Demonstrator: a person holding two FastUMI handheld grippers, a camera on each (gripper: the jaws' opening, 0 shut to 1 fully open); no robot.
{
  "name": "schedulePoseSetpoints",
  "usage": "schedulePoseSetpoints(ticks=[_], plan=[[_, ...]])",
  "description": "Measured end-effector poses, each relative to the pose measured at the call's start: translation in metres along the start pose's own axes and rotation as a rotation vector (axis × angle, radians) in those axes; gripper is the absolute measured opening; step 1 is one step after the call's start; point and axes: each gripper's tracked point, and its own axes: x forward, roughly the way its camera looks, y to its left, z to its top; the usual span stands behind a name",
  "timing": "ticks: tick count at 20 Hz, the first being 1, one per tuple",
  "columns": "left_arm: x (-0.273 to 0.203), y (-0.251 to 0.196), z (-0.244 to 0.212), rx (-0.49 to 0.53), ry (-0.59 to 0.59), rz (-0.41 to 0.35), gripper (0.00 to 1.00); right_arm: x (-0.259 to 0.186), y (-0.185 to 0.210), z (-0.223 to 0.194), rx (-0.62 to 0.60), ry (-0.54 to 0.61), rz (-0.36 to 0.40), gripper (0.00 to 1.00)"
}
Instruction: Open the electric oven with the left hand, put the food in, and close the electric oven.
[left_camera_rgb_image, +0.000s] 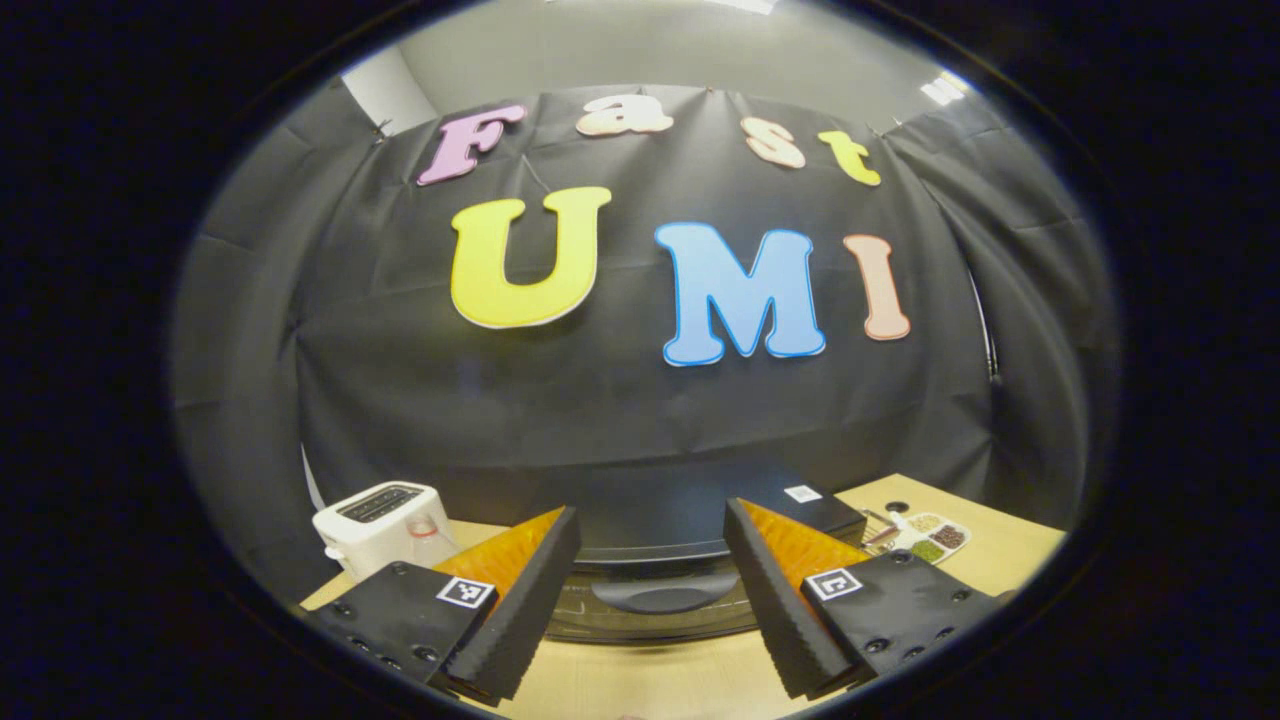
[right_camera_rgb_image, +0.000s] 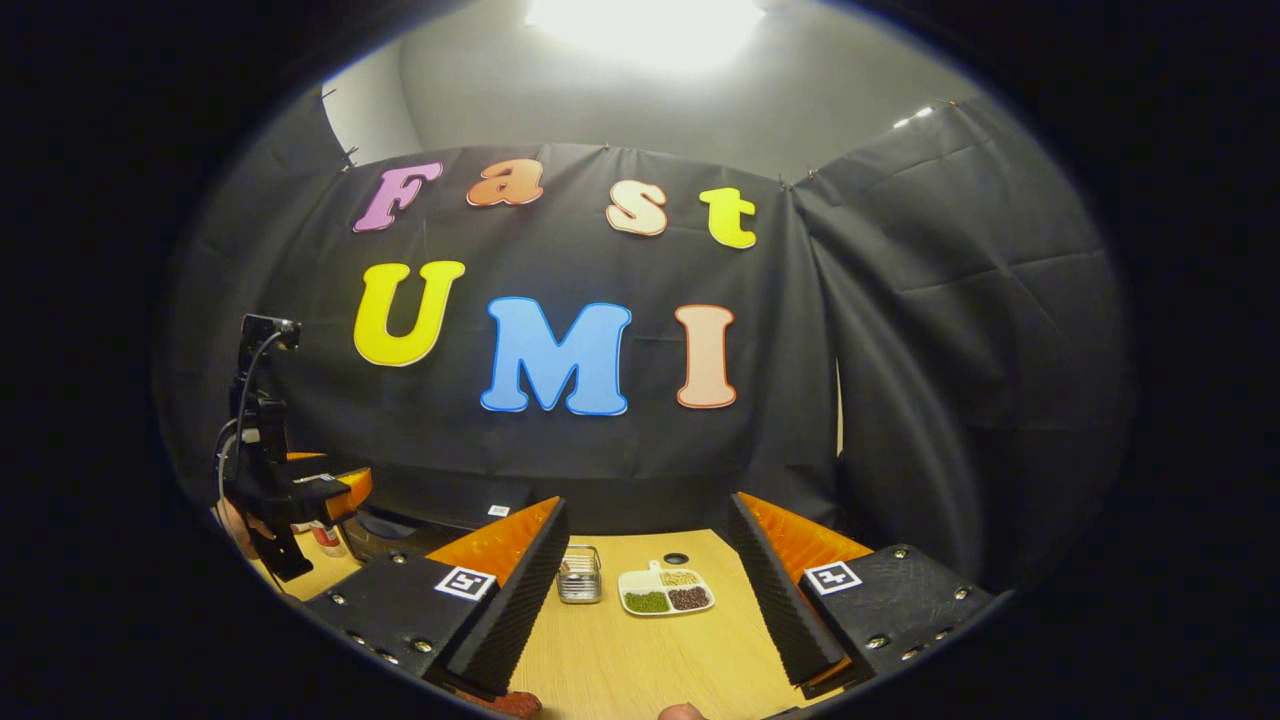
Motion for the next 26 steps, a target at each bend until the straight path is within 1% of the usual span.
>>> schedulePoseSetpoints(ticks=[1,2,4,5,6,10,14,15,16,17,18,19,20,22,25,26], plan=[[0.008,-0.002,-0.006,-0.002,0.013,-0.005,1.0,-0.001,-0.002,0.0,-0.007,0.005,-0.013,0.96],[0.015,-0.003,-0.014,0.0,0.024,-0.011,0.97,-0.002,-0.005,-0.002,-0.014,0.01,-0.026,0.96],[0.028,-0.004,-0.027,0.011,0.048,-0.015,0.97,-0.004,-0.01,-0.002,-0.028,0.019,-0.046,0.96],[0.033,-0.005,-0.033,0.015,0.062,-0.016,1.0,-0.006,-0.011,-0.001,-0.035,0.021,-0.054,0.97],[0.038,-0.004,-0.042,0.017,0.077,-0.016,0.97,-0.008,-0.014,-0.001,-0.044,0.021,-0.065,0.97],[0.05,-0.004,-0.064,0.017,0.123,-0.018,0.97,-0.011,-0.017,-0.002,-0.055,0.032,-0.088,0.97],[0.052,-0.004,-0.076,0.028,0.138,-0.017,0.97,-0.014,-0.016,-0.001,-0.065,0.034,-0.092,0.97],[0.055,-0.004,-0.073,0.03,0.123,-0.018,0.97,-0.014,-0.015,-0.001,-0.069,0.036,-0.091,0.97],[0.055,-0.004,-0.075,0.034,0.129,-0.017,1.0,-0.014,-0.016,-0.003,-0.072,0.038,-0.091,0.97],[0.055,-0.004,-0.074,0.035,0.123,-0.015,1.0,-0.015,-0.016,-0.003,-0.073,0.041,-0.089,0.97],[0.056,-0.005,-0.076,0.032,0.125,-0.012,0.97,-0.015,-0.016,-0.003,-0.071,0.042,-0.088,0.97],[0.055,-0.004,-0.076,0.025,0.125,-0.01,1.0,-0.015,-0.015,-0.002,-0.068,0.041,-0.087,0.96],[0.054,-0.004,-0.077,0.015,0.126,-0.008,0.98,-0.016,-0.015,-0.002,-0.064,0.04,-0.085,0.96],[0.049,-0.004,-0.079,0.0,0.127,-0.007,0.98,-0.017,-0.015,0.0,-0.066,0.034,-0.08,0.97],[0.037,-0.006,-0.08,0.011,0.126,-0.007,0.98,-0.019,-0.014,0.001,-0.066,0.03,-0.07,0.96],[0.033,-0.006,-0.082,0.011,0.127,-0.006,0.94,-0.02,-0.015,0.0,-0.063,0.03,-0.067,0.96]])
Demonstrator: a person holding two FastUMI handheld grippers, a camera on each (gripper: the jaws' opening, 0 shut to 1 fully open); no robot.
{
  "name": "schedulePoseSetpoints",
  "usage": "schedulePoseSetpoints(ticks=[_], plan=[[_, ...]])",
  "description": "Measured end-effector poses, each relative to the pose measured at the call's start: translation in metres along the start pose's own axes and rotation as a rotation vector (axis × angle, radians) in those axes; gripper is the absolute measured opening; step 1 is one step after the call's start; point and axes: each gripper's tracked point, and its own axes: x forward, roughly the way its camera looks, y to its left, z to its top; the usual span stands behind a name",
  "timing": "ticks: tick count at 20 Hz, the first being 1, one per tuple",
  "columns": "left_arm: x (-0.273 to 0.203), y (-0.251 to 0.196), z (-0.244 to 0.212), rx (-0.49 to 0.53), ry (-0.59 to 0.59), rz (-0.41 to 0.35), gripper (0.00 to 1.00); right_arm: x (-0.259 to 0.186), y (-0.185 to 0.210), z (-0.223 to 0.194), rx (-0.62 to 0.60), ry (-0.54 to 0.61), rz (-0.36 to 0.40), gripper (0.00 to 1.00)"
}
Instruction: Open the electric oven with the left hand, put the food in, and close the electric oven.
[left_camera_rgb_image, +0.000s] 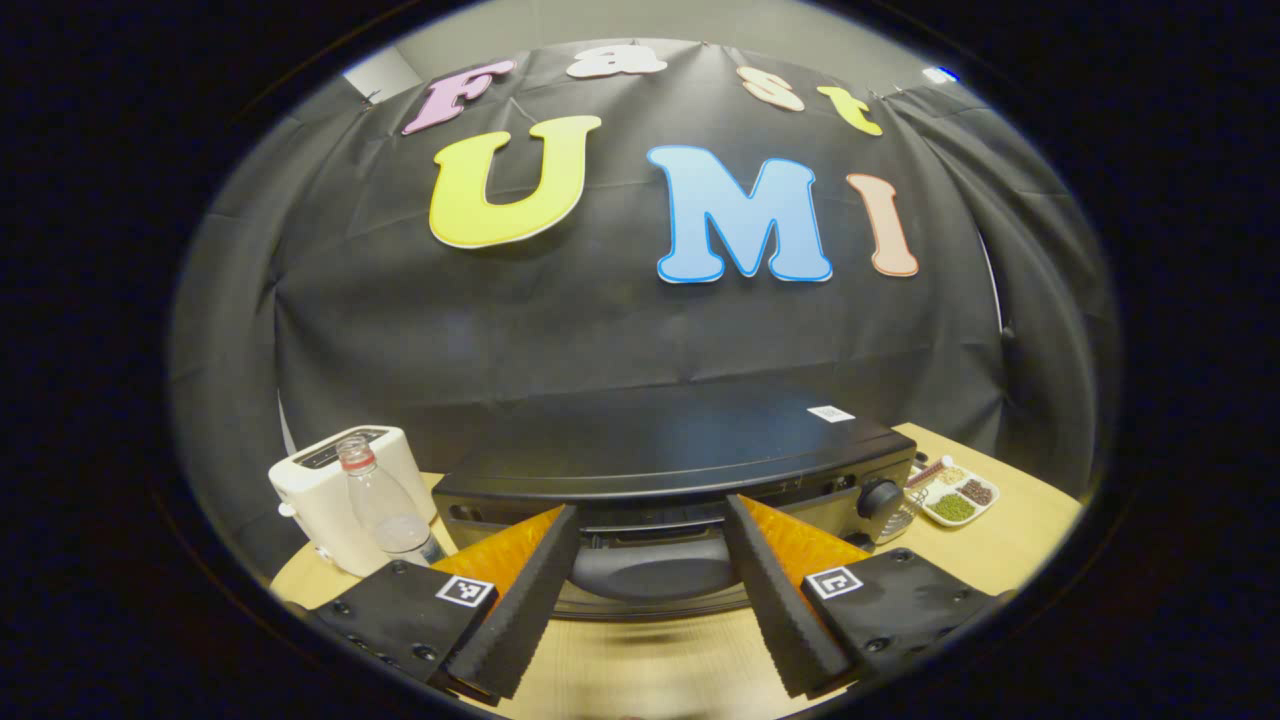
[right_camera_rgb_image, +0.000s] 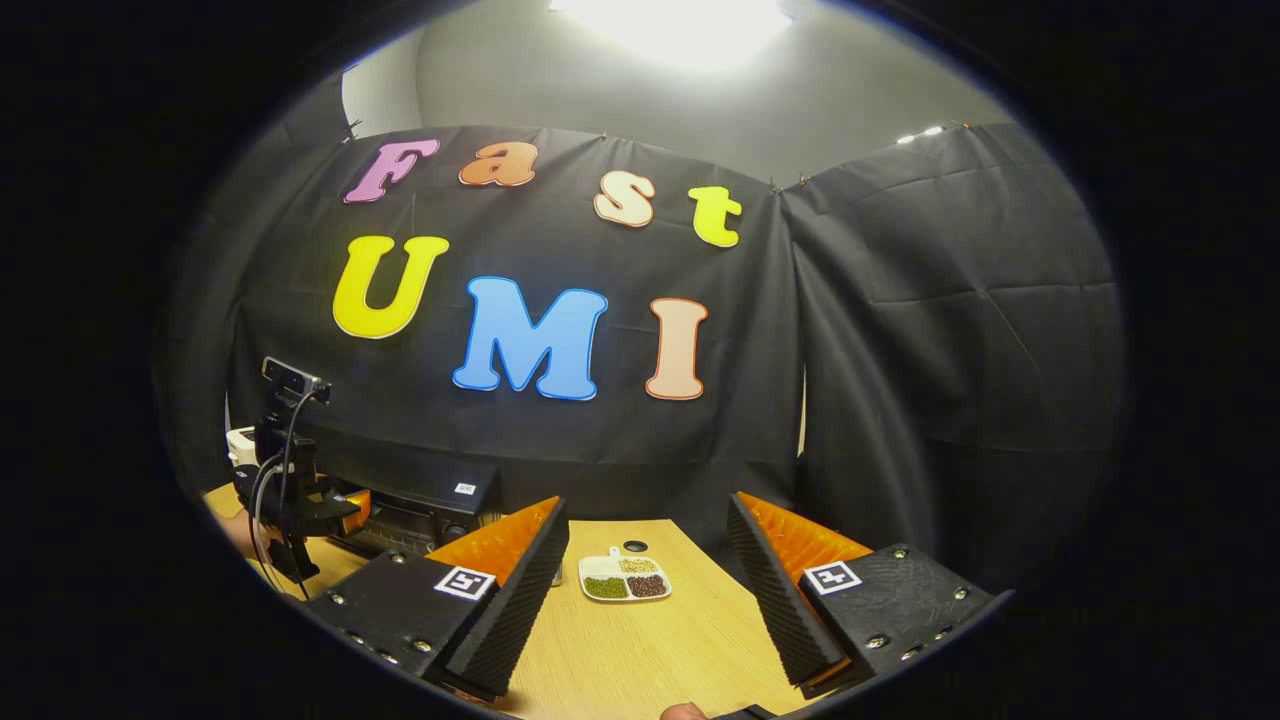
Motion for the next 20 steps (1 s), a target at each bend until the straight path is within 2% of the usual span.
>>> schedulePoseSetpoints(ticks=[1,2,3,4,9,10,16,18,20], plan=[[-0.004,0.0,-0.002,-0.003,0.002,0.0,0.91,-0.001,0.001,0.001,0.003,0.0,0.002,0.96],[-0.008,-0.001,-0.004,-0.007,0.005,0.001,1.0,-0.002,0.0,0.0,0.007,-0.001,0.004,0.96],[-0.011,-0.001,-0.007,-0.009,0.009,0.001,0.91,-0.003,-0.001,0.0,0.01,-0.001,0.008,0.96],[-0.016,-0.002,-0.009,-0.008,0.013,0.001,1.0,-0.003,-0.001,0.0,0.011,-0.002,0.01,0.96],[-0.037,-0.005,-0.024,-0.007,0.035,0.003,1.0,-0.01,-0.001,-0.002,0.025,-0.001,0.026,0.96],[-0.04,-0.005,-0.027,-0.006,0.04,0.004,0.97,-0.01,-0.001,-0.003,0.027,-0.001,0.032,0.96],[-0.059,-0.008,-0.046,-0.013,0.081,0.012,1.0,-0.013,0.0,-0.003,0.03,-0.003,0.066,0.97],[-0.064,-0.009,-0.052,-0.013,0.095,0.017,0.97,-0.013,-0.001,-0.004,0.033,-0.002,0.074,0.97],[-0.068,-0.01,-0.059,-0.014,0.107,0.02,1.0,-0.014,-0.002,-0.007,0.034,0.003,0.079,0.97]])
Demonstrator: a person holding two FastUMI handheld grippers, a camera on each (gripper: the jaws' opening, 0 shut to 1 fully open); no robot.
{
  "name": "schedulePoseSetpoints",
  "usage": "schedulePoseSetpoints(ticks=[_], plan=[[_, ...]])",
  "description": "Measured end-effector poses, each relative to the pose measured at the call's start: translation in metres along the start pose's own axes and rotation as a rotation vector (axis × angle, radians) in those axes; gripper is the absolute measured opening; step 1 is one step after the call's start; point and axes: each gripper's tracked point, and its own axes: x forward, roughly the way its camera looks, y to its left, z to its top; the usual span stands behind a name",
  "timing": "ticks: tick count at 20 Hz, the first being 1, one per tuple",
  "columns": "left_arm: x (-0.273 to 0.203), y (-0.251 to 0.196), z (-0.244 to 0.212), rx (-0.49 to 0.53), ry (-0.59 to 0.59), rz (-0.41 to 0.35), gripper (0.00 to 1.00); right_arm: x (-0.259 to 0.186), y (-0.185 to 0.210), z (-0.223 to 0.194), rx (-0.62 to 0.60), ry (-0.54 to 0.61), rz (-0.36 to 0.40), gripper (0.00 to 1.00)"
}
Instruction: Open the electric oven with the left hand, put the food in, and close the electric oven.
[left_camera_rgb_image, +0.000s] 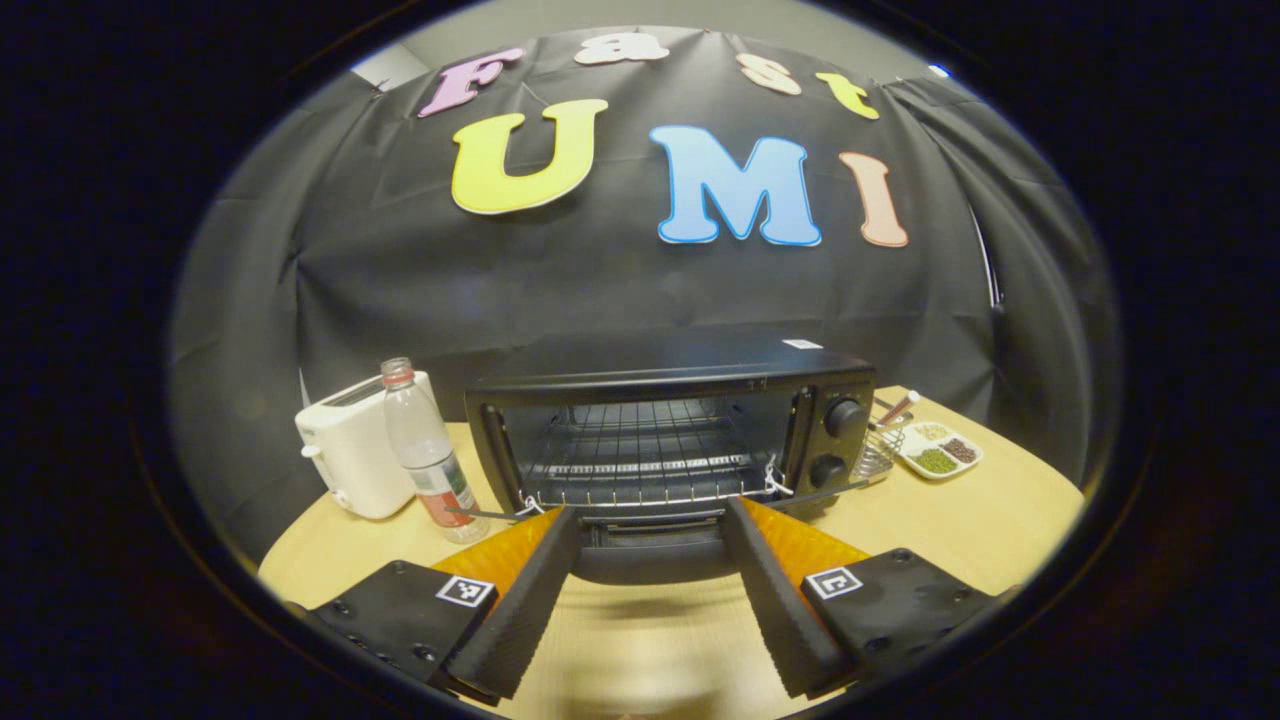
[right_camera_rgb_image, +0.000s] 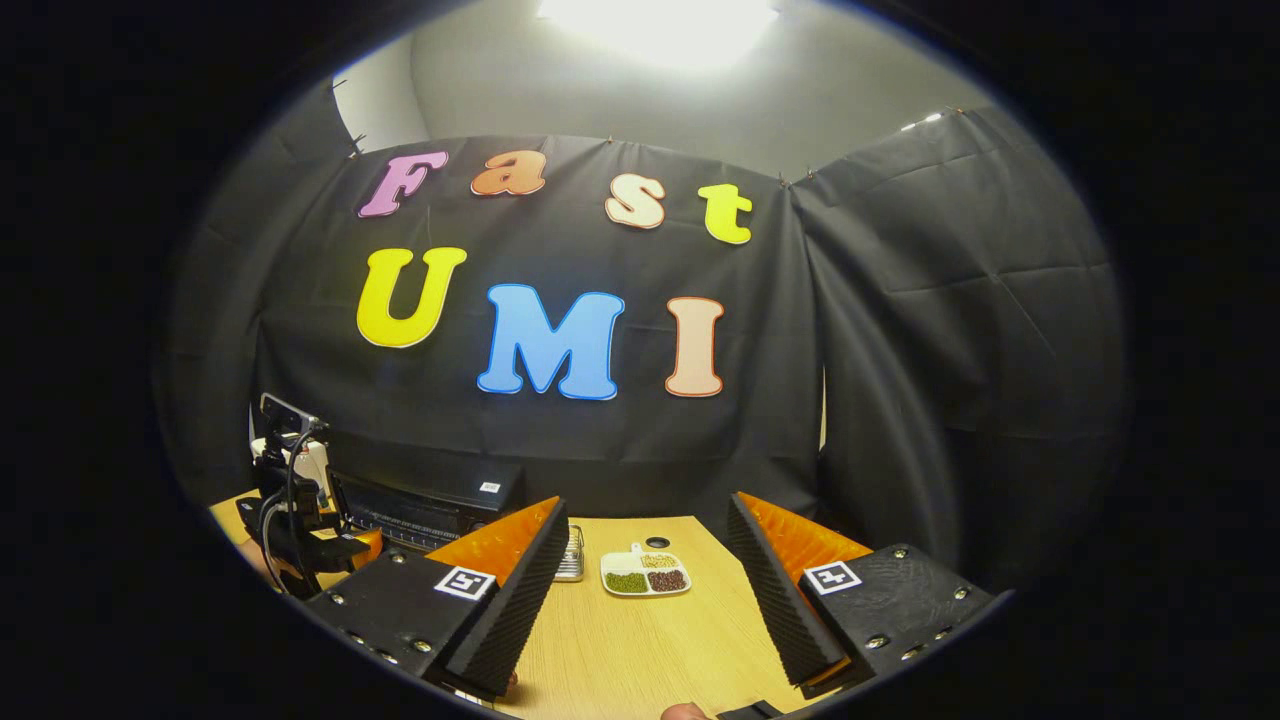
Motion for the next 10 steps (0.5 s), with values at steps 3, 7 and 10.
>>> schedulePoseSetpoints(ticks=[3,7,10], plan=[[-0.005,-0.001,-0.01,0.003,0.017,0.003,1.0,-0.001,-0.002,-0.001,0.007,0.007,0.005,0.97],[-0.01,-0.002,-0.025,0.015,0.039,0.002,0.97,-0.002,-0.002,-0.005,0.013,0.014,0.014,0.97],[-0.012,-0.004,-0.038,0.013,0.064,0.002,0.97,-0.001,-0.001,-0.004,0.011,0.015,0.023,0.97]])
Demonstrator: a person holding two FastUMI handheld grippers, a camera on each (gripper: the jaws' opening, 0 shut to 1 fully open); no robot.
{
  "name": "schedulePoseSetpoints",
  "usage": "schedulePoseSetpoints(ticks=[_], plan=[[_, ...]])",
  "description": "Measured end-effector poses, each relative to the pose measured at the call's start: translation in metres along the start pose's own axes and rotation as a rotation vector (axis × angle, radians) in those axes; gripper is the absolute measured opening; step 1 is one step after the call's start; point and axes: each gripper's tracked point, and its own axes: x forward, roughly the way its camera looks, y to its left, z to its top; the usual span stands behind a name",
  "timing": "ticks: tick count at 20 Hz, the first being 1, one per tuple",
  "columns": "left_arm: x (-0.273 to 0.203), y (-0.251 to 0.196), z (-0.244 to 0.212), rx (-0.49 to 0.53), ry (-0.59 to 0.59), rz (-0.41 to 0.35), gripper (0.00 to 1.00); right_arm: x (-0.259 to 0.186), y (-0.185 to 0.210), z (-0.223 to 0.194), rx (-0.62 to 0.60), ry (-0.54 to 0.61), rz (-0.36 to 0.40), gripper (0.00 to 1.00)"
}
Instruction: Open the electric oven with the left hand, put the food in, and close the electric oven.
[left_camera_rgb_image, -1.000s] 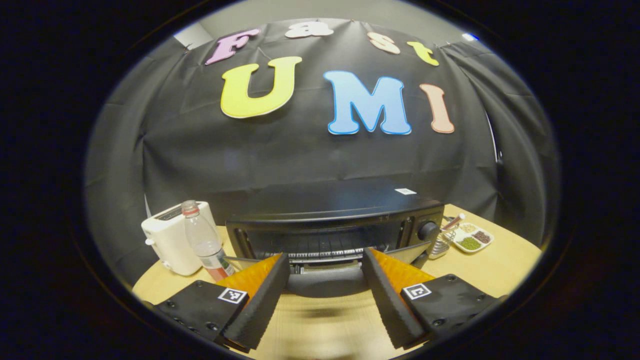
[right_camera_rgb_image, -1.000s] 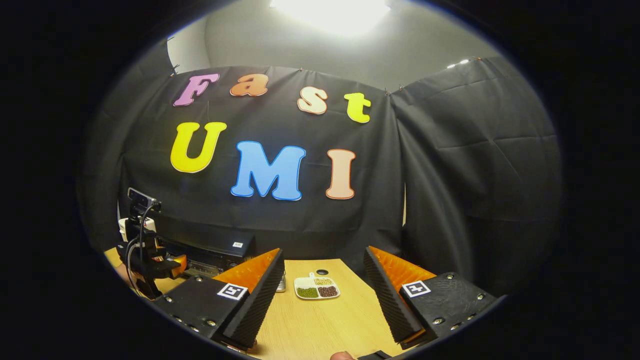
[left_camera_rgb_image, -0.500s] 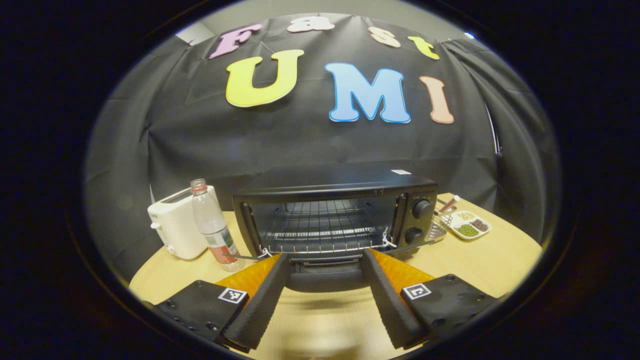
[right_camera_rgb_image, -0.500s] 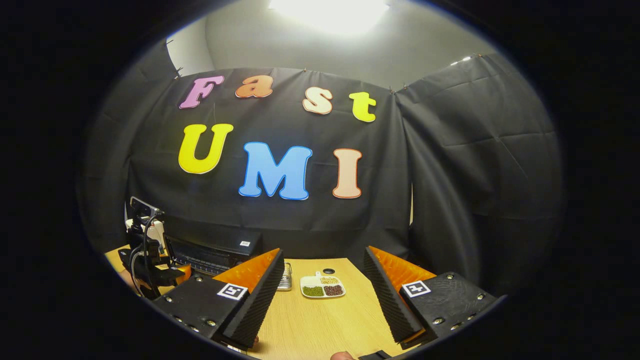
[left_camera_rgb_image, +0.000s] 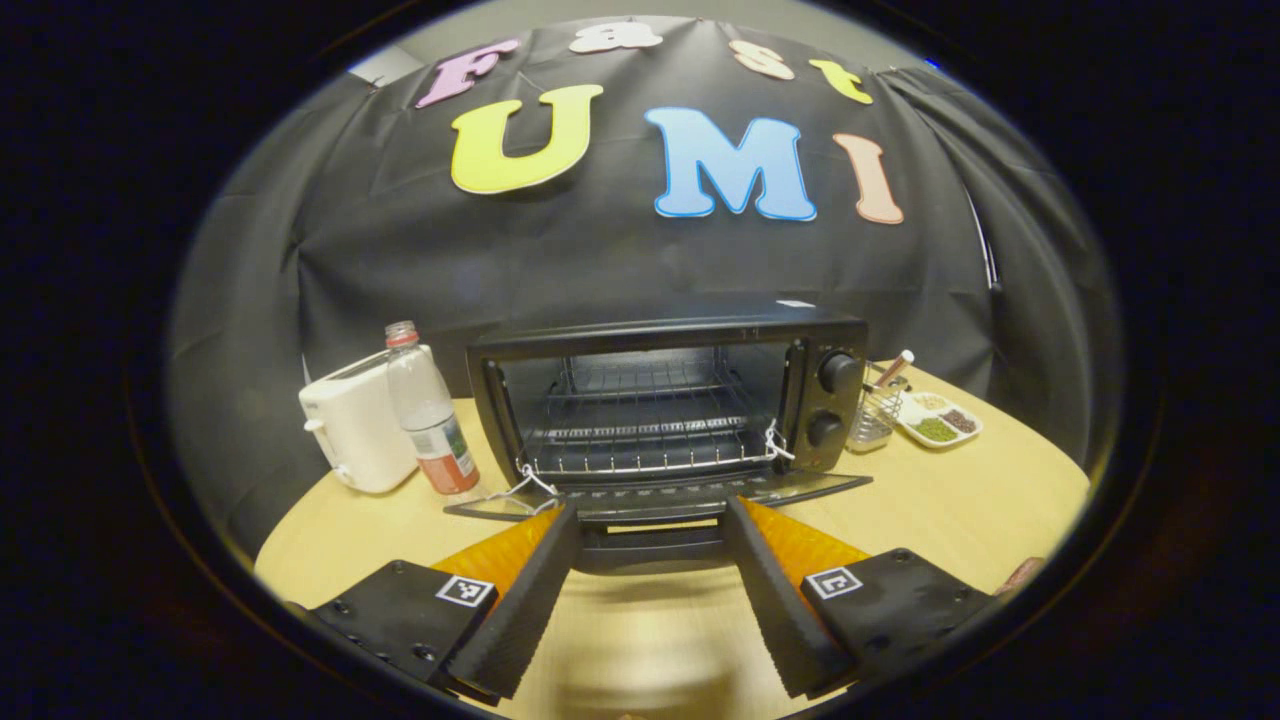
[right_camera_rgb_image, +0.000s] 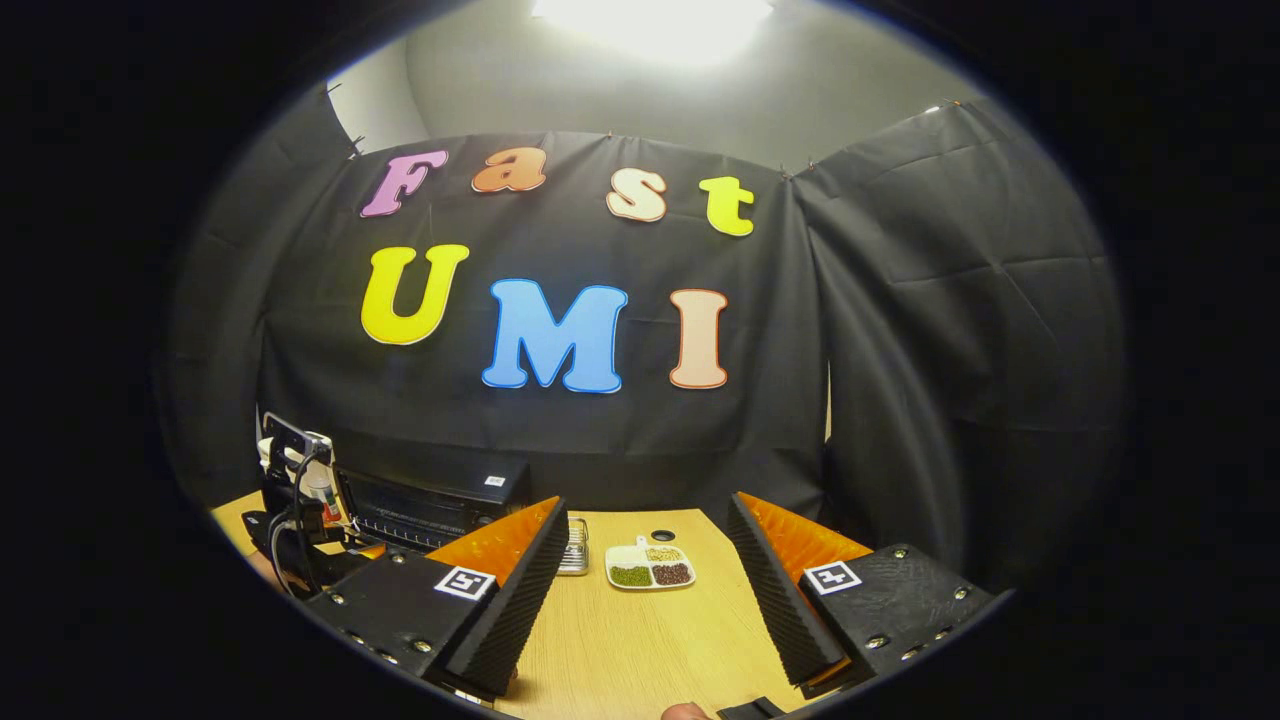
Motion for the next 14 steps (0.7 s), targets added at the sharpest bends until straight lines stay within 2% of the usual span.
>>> schedulePoseSetpoints(ticks=[2,3,4,6,11,12,14], plan=[[0.0,-0.001,-0.011,0.0,0.022,0.002,1.0,-0.001,0.002,-0.001,-0.002,0.003,0.008,0.96],[-0.001,-0.002,-0.015,0.003,0.033,0.004,0.98,-0.002,0.002,-0.003,-0.004,0.007,0.012,0.97],[-0.001,-0.002,-0.021,0.005,0.044,0.004,1.0,-0.002,0.003,-0.004,-0.006,0.011,0.017,0.97],[-0.001,-0.003,-0.031,0.012,0.059,0.004,0.97,-0.002,0.004,-0.004,-0.008,0.013,0.021,0.96],[0.0,-0.007,-0.057,0.028,0.11,0.011,0.97,-0.003,0.007,-0.012,-0.001,0.034,0.047,0.97],[-0.002,-0.006,-0.061,0.027,0.121,0.013,1.0,-0.003,0.008,-0.013,0.0,0.036,0.052,0.97],[-0.006,-0.007,-0.062,0.023,0.121,0.017,0.98,-0.003,0.011,-0.013,0.005,0.037,0.067,0.96]])
